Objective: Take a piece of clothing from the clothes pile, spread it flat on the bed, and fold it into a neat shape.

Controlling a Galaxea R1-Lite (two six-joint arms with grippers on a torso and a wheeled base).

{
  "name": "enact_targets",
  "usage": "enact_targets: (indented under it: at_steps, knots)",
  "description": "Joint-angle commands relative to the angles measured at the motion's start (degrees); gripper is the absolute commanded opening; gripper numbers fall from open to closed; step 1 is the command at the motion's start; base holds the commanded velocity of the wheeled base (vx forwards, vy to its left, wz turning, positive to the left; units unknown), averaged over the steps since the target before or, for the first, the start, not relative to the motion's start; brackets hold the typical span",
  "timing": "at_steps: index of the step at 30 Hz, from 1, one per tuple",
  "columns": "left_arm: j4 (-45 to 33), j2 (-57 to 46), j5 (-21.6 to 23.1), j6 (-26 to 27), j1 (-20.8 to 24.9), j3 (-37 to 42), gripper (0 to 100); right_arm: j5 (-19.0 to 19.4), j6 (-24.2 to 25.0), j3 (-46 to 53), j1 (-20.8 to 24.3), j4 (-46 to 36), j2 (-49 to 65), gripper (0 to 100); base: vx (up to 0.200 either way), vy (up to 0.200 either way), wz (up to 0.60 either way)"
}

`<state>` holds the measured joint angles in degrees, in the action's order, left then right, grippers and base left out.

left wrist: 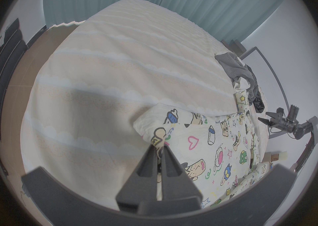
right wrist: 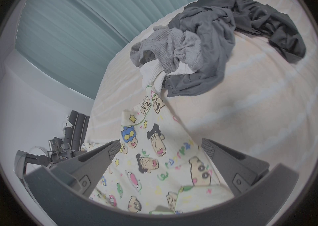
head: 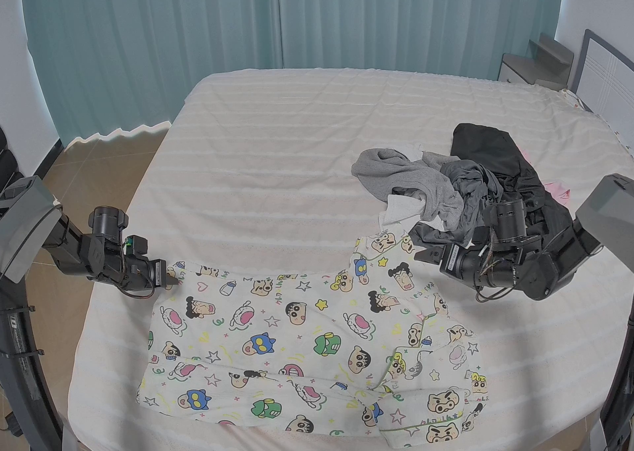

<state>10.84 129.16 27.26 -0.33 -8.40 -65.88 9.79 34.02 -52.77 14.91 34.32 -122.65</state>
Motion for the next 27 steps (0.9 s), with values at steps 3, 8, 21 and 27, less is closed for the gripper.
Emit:
enact_targets:
  at_steps: [3,8,21,27]
  knots:
    - [0.1,-2.2,-1.7,-0.2,0.2,0.9,0,1.0,-4.7,-9.3,-0.4,-2.3,-9.5,100,0.000,0.000,0.00]
    - [0.1,-2.4,-1.9,-0.2,0.2,0.9,0,4.6,-5.5,-13.4,-0.8,-6.0,-10.9,100,0.000,0.000,0.00]
    - [0.1,-2.3,-1.9,-0.3,1.5,1.3,0,8.0,-5.5,-25.6,0.6,-11.9,-16.7,100,0.000,0.000,0.00]
    - [0.1,-2.6,-1.9,-0.4,1.9,1.3,0,8.1,-5.5,-26.7,0.7,-13.3,-17.4,0,0.000,0.000,0.00]
